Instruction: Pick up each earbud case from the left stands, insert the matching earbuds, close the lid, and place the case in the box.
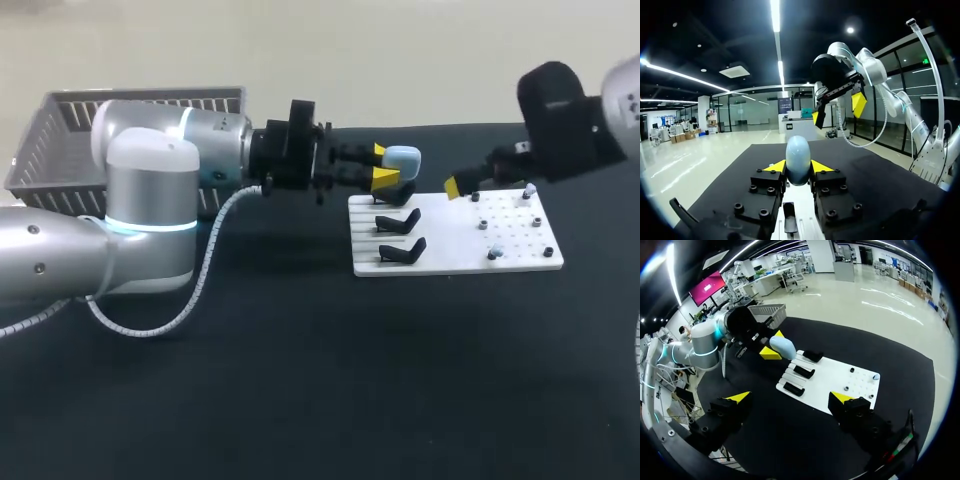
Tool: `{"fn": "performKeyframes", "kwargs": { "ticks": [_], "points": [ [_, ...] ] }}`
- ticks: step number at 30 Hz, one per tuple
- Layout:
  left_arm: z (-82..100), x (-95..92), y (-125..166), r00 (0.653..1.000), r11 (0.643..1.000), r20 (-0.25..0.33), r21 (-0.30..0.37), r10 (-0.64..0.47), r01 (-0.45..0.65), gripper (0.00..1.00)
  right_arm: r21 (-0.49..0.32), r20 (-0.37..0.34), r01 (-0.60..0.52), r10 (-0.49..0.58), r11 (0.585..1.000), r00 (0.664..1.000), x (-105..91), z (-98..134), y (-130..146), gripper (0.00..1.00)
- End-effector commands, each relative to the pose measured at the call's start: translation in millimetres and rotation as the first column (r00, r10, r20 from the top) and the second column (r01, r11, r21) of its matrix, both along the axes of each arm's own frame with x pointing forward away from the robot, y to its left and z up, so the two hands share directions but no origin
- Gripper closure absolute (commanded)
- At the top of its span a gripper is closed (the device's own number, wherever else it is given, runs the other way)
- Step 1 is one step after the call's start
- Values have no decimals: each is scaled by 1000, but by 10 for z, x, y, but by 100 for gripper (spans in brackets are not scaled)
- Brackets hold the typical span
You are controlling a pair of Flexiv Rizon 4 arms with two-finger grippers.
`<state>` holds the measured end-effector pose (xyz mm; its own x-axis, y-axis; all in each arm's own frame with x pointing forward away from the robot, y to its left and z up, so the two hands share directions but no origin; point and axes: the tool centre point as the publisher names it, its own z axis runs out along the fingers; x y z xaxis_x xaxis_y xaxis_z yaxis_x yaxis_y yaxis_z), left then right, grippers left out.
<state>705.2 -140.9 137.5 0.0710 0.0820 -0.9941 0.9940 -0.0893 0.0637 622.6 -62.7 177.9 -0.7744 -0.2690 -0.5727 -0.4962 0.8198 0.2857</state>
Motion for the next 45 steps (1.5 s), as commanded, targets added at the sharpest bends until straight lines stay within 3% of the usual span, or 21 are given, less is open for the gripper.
{"fn": "performKeyframes", "kwargs": {
  "ticks": [1,12,45],
  "points": [
    [-7,4,-2,1000,1000,1,-2,0,0,100,-155,48,106,-100,982,994,65,-19,128,0],
    [-7,4,-2,1000,1000,1,-2,0,0,100,-197,33,95,-90,976,995,232,-129,307,0],
    [-7,4,-2,1000,1000,1,-2,0,0,100,-119,-22,105,-108,987,994,606,-271,444,0]
  ]
}}
